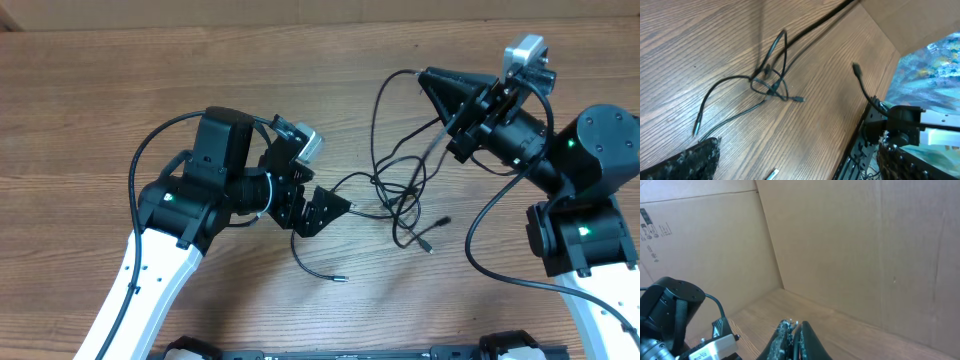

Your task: Untangle cables

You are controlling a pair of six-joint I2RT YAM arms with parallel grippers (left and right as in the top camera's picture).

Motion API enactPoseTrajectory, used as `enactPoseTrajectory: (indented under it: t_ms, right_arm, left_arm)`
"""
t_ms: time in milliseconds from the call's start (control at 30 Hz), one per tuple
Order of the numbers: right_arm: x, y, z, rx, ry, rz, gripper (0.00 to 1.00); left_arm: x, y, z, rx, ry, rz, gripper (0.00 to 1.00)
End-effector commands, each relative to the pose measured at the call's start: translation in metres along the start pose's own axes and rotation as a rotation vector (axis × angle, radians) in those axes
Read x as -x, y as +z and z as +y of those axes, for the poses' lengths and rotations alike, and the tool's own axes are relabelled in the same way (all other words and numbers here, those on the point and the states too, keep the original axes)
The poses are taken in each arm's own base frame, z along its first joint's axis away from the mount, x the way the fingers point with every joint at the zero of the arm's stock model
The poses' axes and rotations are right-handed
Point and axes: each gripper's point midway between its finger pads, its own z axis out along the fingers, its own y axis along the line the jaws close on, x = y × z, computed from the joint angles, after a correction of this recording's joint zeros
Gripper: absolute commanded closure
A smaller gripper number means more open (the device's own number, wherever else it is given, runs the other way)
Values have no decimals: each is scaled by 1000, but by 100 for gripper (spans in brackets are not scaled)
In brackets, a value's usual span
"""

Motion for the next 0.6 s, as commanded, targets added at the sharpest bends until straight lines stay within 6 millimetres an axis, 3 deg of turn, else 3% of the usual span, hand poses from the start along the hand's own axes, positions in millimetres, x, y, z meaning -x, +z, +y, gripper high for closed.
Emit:
enactPoseTrajectory:
  t_ms: [0, 100, 167, 300, 467, 567]
  right_arm:
    - [12, -4, 0, -35, 3, -18, 89]
    - [-15, -2, -18, -104, 47, 73, 82]
    - [-47, -2, -36, -175, 96, 180, 75]
    - [-99, -8, -59, -283, 216, 353, 46]
    - [-128, -22, -75, -394, 248, 463, 10]
    - [-140, -34, -86, -486, 257, 511, 6]
  left_arm:
    - [4, -4, 2, 29, -2, -13, 0]
    - [4, -4, 4, 40, -9, -13, 0]
    - [4, -4, 4, 39, -10, -13, 0]
    - [4, -4, 4, 39, -10, -12, 0]
    - [3, -4, 4, 43, -13, -9, 0]
    - [2, -4, 4, 42, -15, -7, 0]
